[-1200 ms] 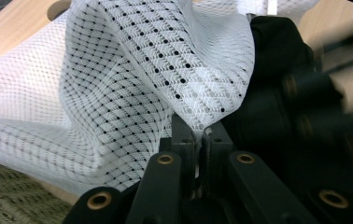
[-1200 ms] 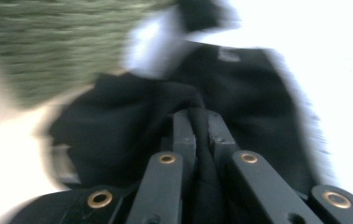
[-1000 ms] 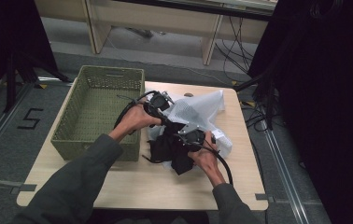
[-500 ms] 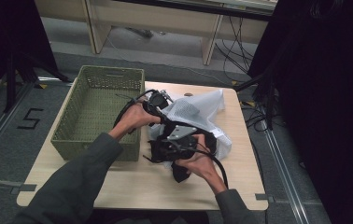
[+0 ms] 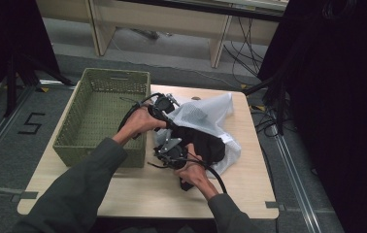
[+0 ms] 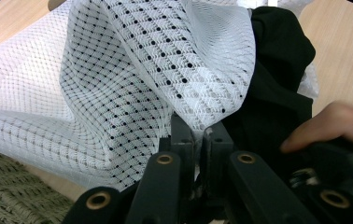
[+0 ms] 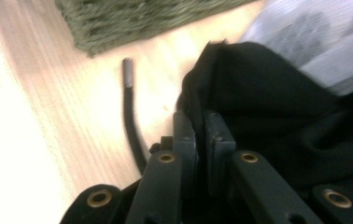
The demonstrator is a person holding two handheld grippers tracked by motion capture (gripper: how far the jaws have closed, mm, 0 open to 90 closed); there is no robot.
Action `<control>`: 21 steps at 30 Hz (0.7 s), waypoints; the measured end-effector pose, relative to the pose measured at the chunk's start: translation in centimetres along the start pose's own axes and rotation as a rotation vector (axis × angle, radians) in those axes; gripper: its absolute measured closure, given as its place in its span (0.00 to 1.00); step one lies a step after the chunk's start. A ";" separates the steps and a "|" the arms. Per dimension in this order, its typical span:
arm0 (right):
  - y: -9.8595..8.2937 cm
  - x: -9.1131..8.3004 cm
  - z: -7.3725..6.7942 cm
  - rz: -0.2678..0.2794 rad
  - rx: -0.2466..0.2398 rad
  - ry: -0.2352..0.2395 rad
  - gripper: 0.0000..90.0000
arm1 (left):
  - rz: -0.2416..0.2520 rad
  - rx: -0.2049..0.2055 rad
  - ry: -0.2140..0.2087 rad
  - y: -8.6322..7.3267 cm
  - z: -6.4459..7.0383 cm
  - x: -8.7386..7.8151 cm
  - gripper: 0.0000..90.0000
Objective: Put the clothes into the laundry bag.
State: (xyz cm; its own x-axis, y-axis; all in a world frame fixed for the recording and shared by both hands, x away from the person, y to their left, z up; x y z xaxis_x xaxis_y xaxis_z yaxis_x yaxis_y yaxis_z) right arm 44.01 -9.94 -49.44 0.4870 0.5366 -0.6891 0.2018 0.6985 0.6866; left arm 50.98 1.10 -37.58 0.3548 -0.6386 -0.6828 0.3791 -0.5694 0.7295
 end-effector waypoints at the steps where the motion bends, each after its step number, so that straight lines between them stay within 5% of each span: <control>1: 0.3 -0.8 0.4 0.014 0.005 -0.015 0.96 | 0.000 0.000 0.002 0.0 0.0 -0.1 0.94; 2: 0.4 -1.6 0.9 0.036 0.043 -0.047 0.96 | -0.002 0.003 0.001 0.0 0.0 -0.1 0.95; 4: 0.6 -2.3 1.8 0.073 0.023 -0.073 0.96 | -0.005 0.005 0.002 0.0 0.1 -0.2 0.95; 5: 0.5 -4.0 2.9 0.106 0.114 -0.103 0.96 | -0.008 0.010 0.004 -0.1 0.1 -0.2 0.95; 7: 0.1 -4.9 4.1 0.121 0.162 -0.131 0.96 | -0.012 0.010 0.007 -0.3 0.1 -0.2 0.95; 9: -0.7 -5.6 5.4 0.144 0.235 -0.112 0.96 | -0.011 0.004 0.004 -0.3 -0.1 -0.3 0.95; 11: -1.1 -5.5 5.7 0.134 0.241 -0.134 0.96 | -0.008 -0.003 0.000 -0.3 -0.1 -0.3 0.95; 12: -2.3 -4.3 6.6 0.077 0.202 -0.185 0.96 | -0.016 -0.004 0.005 -0.4 0.1 -0.2 0.95; 16: -3.9 -1.9 7.0 0.056 0.232 -0.183 0.96 | -0.011 -0.009 -0.002 -0.4 0.3 -0.2 0.95; 21: -3.5 -2.5 7.1 0.076 0.258 -0.158 0.96 | -0.041 -0.009 -0.001 -1.2 0.6 1.0 0.87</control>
State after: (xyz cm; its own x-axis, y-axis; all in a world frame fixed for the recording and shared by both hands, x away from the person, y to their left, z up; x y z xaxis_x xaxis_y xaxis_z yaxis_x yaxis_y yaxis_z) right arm 48.05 -17.09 -48.45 0.6309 0.4888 -0.6025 0.3584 0.5052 0.7851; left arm 50.38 0.83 -39.09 0.3381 -0.6153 -0.7121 0.4008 -0.5905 0.7005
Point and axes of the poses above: each handheld gripper's, and its own axes: x roughly forward along the jaws, y roughly out of its top, z roughly to its right, the point moved 1 cm from there along x, roughly forward along the jaws, and after that the axes turned 9 degrees about z, right-handed, at the moved point
